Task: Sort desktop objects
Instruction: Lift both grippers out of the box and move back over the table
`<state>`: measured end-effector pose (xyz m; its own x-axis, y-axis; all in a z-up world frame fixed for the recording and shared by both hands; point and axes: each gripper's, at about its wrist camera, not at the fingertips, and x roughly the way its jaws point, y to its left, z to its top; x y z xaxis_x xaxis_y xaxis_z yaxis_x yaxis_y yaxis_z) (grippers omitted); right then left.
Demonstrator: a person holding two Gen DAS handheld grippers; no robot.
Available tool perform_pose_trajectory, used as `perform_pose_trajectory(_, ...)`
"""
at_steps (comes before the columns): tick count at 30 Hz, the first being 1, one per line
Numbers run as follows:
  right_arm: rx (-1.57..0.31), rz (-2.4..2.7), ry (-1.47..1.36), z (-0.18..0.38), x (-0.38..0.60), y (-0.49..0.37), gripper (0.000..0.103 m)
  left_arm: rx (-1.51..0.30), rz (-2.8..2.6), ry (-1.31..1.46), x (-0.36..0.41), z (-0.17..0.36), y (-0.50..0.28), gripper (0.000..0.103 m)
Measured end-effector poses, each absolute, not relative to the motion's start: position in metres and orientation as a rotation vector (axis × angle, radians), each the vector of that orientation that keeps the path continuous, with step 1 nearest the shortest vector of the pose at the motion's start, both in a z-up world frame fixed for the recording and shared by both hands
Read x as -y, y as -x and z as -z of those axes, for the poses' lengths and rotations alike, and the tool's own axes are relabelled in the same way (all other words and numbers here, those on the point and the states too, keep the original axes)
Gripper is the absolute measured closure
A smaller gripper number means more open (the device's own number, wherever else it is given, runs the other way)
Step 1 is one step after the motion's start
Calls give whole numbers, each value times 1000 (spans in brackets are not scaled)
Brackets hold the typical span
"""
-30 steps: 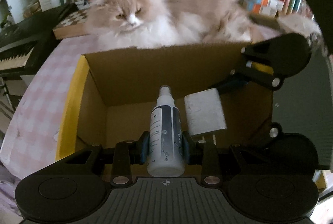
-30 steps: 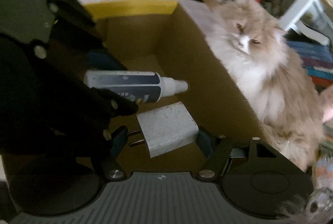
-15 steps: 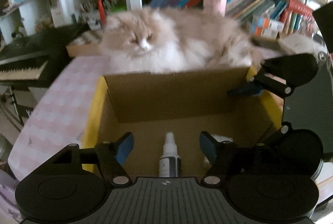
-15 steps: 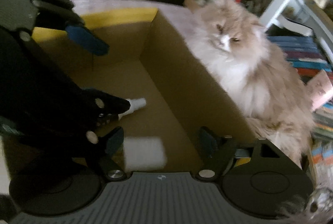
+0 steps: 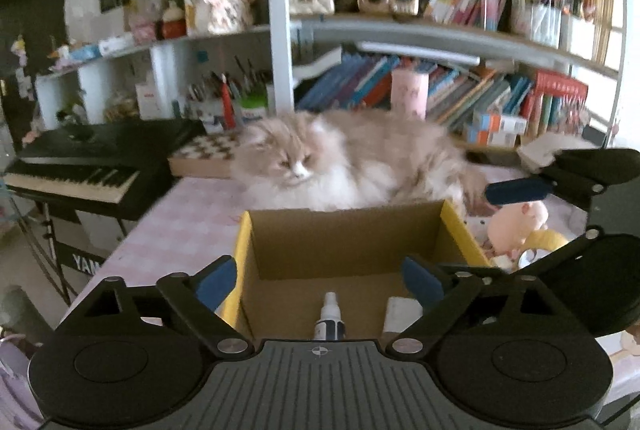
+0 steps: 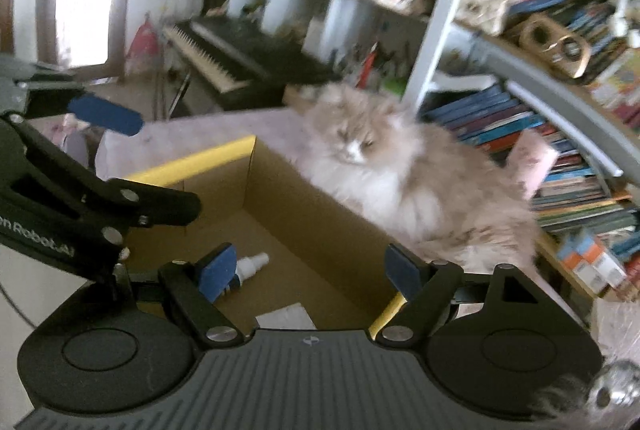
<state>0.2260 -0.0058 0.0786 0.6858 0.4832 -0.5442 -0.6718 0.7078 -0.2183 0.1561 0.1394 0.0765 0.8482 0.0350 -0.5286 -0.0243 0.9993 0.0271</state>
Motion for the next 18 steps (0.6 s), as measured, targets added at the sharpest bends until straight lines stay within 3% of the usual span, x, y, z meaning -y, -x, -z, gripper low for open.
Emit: perform_pose_trajectory(18, -426, -409, 184, -74, 61, -102, 21, -472, -98, 30, -139, -82, -44, 4)
